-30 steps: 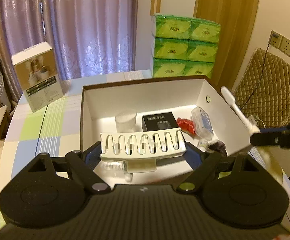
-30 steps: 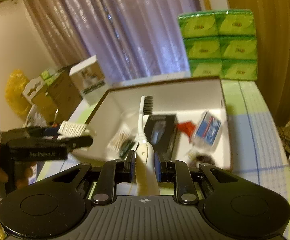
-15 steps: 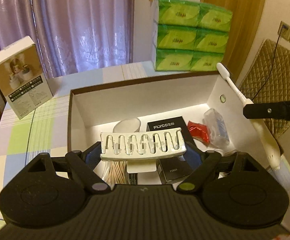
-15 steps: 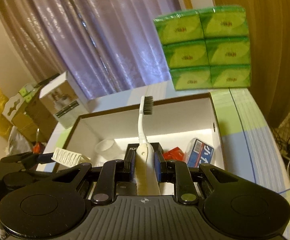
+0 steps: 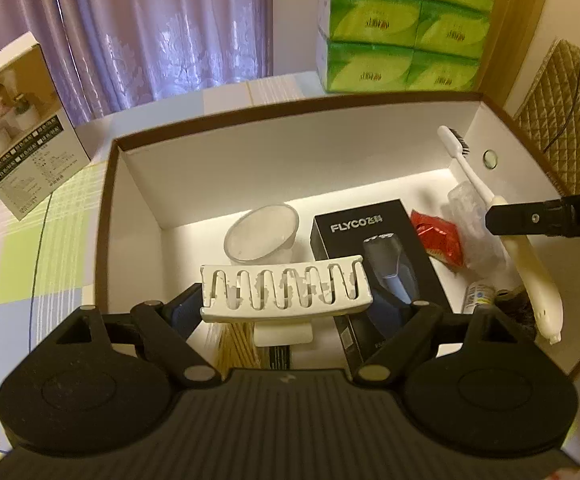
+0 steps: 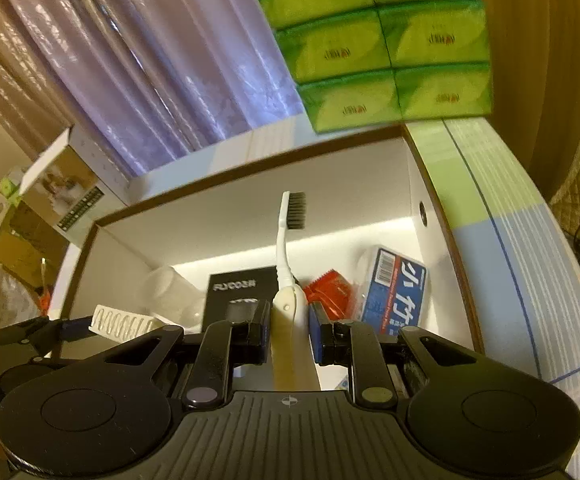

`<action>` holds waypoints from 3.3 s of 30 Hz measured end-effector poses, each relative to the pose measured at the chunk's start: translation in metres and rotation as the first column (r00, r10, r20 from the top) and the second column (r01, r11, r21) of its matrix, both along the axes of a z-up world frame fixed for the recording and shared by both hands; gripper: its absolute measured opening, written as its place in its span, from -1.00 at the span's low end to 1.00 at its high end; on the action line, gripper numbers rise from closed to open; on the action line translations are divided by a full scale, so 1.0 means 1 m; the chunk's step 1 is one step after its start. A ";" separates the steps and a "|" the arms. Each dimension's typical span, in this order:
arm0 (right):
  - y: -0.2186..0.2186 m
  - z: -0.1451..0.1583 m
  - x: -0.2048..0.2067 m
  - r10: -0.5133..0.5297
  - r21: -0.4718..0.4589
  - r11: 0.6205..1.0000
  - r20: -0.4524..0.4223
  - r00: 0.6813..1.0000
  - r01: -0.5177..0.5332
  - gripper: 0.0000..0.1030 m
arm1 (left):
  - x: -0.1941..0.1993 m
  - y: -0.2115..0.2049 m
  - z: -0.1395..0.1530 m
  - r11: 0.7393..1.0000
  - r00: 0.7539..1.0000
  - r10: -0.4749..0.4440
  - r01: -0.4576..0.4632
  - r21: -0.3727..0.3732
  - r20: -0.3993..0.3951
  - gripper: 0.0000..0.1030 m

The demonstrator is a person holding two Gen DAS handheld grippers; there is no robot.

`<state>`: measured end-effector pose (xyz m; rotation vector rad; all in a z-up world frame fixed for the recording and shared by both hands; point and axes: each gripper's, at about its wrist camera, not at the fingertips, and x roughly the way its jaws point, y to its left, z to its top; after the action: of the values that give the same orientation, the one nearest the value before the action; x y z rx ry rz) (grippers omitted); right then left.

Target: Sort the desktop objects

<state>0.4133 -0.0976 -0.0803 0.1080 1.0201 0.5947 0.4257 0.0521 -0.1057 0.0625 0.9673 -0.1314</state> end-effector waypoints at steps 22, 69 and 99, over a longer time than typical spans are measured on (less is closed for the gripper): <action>0.011 -0.021 0.013 0.008 -0.022 1.000 -0.044 0.999 -0.009 -0.67 | 0.016 0.003 -0.005 0.999 0.999 0.030 -0.031 -0.031 -0.037 0.64; -0.052 0.053 -0.111 0.071 -0.083 0.995 0.264 0.962 -0.050 0.96 | -0.116 -0.008 0.082 0.996 0.980 0.088 -0.090 0.003 0.176 0.93; -0.089 0.082 -0.215 0.151 -0.134 0.985 0.334 0.930 -0.112 0.96 | -0.247 -0.033 0.116 0.978 0.960 0.203 -0.210 0.016 0.191 0.98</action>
<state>0.1982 -0.1865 0.0012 -0.1621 0.7209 0.6510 0.1784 0.0193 0.0103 0.0064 0.7813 0.0841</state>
